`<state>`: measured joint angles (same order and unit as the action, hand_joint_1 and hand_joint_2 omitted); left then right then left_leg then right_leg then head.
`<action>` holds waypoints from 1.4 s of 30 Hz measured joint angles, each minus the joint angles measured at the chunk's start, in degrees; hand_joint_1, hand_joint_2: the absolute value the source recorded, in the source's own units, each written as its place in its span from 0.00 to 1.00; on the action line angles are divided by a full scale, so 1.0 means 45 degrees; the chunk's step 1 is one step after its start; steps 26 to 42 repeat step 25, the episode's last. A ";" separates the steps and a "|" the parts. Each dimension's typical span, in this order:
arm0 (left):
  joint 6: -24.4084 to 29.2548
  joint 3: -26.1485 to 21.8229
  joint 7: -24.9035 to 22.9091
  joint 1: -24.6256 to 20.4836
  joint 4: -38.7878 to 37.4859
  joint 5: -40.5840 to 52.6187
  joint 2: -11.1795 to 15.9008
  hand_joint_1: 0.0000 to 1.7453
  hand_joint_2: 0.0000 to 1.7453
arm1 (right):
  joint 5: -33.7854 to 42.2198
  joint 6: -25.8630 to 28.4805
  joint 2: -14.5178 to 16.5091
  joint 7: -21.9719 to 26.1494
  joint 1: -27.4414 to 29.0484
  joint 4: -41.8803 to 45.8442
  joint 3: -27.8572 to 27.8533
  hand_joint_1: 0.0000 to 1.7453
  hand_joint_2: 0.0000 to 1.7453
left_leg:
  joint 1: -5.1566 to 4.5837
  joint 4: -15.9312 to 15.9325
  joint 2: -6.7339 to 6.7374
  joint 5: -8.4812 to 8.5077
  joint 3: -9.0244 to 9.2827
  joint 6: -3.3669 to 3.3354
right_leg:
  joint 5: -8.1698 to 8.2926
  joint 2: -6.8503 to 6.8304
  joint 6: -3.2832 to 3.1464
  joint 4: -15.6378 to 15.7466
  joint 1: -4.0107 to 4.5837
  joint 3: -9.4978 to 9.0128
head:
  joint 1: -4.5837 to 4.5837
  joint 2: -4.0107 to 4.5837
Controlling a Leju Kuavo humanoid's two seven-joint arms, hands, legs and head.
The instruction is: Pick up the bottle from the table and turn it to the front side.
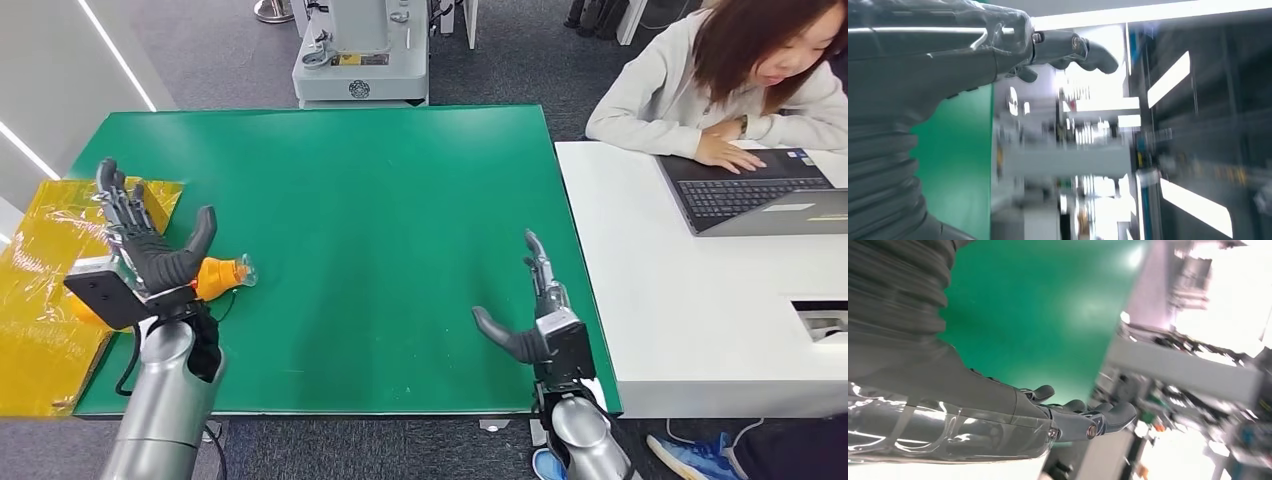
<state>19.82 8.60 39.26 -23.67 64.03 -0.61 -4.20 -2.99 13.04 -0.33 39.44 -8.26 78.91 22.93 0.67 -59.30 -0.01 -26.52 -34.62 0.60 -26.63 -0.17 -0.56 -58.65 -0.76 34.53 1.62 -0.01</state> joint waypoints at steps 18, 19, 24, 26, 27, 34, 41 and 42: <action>-0.0424 0.4375 -0.0895 0.3702 0.1964 -0.0364 -0.0717 0.00 1.00 | 0.0100 0.2064 -0.0044 -0.0650 0.5365 0.5338 -0.0860 0.00 1.00 | 0.0003 0.0015 0.0013 -0.0067 0.0010 -0.0012 | -0.0056 0.0014 0.0004 0.0007 0.0001 -0.0018 | 0.0002 0.0001; -0.0369 0.4233 -0.0916 0.3772 0.2004 -0.0296 -0.0670 0.00 1.00 | 0.0144 0.2007 -0.0033 -0.0644 0.5414 0.5345 -0.0904 0.00 1.00 | 0.0003 0.0015 0.0013 -0.0065 0.0011 -0.0010 | -0.0055 0.0013 0.0004 0.0005 0.0002 -0.0019 | 0.0001 0.0001; -0.0392 0.3251 -0.1023 0.3750 0.2049 -0.0149 -0.0500 0.00 1.00 | 0.0147 0.1736 0.0075 -0.0656 0.5453 0.5347 -0.1047 0.00 1.00 | 0.0003 0.0015 0.0013 -0.0056 0.0025 0.0000 | -0.0052 0.0012 0.0002 0.0000 0.0002 -0.0031 | 0.0001 0.0000; -0.0402 0.3156 -0.1033 0.3737 0.2051 -0.0133 -0.0488 0.00 1.00 | 0.0135 0.1710 0.0087 -0.0663 0.5451 0.5348 -0.1054 0.00 1.00 | 0.0003 0.0015 0.0012 -0.0056 0.0026 0.0000 | -0.0052 0.0012 0.0002 0.0000 0.0002 -0.0033 | 0.0000 0.0000; -0.0402 0.3156 -0.1033 0.3737 0.2051 -0.0133 -0.0488 0.00 1.00 | 0.0135 0.1710 0.0087 -0.0663 0.5451 0.5348 -0.1054 0.00 1.00 | 0.0003 0.0015 0.0012 -0.0056 0.0026 0.0000 | -0.0052 0.0012 0.0002 0.0000 0.0002 -0.0033 | 0.0000 0.0000; -0.0402 0.3156 -0.1033 0.3737 0.2051 -0.0133 -0.0488 0.00 1.00 | 0.0135 0.1710 0.0087 -0.0663 0.5451 0.5348 -0.1054 0.00 1.00 | 0.0003 0.0015 0.0012 -0.0056 0.0026 0.0000 | -0.0052 0.0012 0.0002 0.0000 0.0002 -0.0033 | 0.0000 0.0000; -0.0402 0.3156 -0.1033 0.3737 0.2051 -0.0133 -0.0488 0.00 1.00 | 0.0135 0.1710 0.0087 -0.0663 0.5451 0.5348 -0.1054 0.00 1.00 | 0.0003 0.0015 0.0012 -0.0056 0.0026 0.0000 | -0.0052 0.0012 0.0002 0.0000 0.0002 -0.0033 | 0.0000 0.0000; -0.0402 0.3156 -0.1033 0.3737 0.2051 -0.0133 -0.0488 0.00 1.00 | 0.0135 0.1710 0.0087 -0.0663 0.5451 0.5348 -0.1054 0.00 1.00 | 0.0003 0.0015 0.0012 -0.0056 0.0026 0.0000 | -0.0052 0.0012 0.0002 0.0000 0.0002 -0.0033 | 0.0000 0.0000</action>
